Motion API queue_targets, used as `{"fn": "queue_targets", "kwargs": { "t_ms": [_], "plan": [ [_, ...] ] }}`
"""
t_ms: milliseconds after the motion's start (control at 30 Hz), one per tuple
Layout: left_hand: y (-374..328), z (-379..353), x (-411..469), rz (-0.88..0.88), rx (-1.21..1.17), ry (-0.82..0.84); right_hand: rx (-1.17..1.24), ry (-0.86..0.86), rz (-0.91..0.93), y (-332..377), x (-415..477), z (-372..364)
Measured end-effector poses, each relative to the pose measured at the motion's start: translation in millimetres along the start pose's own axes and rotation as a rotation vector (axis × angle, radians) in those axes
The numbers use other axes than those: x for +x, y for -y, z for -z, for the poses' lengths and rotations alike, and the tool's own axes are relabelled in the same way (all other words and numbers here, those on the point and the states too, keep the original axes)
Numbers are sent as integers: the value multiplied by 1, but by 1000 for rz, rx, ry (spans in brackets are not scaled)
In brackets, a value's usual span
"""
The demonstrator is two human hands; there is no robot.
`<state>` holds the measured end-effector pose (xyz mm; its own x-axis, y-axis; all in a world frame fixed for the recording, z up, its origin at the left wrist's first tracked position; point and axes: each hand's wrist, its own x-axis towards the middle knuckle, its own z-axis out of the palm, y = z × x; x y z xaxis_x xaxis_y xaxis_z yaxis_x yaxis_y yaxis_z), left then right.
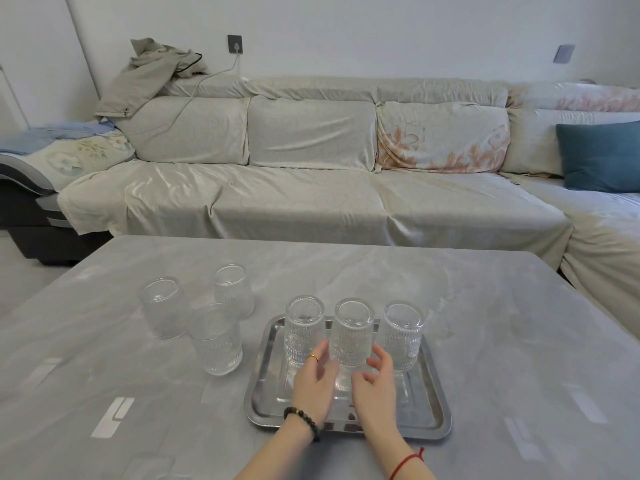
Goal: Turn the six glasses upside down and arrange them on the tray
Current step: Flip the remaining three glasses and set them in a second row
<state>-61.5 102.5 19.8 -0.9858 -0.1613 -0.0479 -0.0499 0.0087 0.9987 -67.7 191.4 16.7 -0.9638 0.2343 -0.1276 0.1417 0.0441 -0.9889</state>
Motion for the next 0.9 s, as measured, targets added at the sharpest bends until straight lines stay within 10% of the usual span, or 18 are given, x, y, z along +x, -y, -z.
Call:
{"fn": "queue_targets", "kwargs": {
  "t_ms": [300,633,900],
  "plan": [
    [-6,115,-7,-321,229,-727,72,373,-76,14,-35,-85],
    [-3,168,44,-35,251,-378,272,560,-413,26,-48,-148],
    [-1,173,44,-7,59,-518,524,528,-677,26,-54,-160]
  ]
}}
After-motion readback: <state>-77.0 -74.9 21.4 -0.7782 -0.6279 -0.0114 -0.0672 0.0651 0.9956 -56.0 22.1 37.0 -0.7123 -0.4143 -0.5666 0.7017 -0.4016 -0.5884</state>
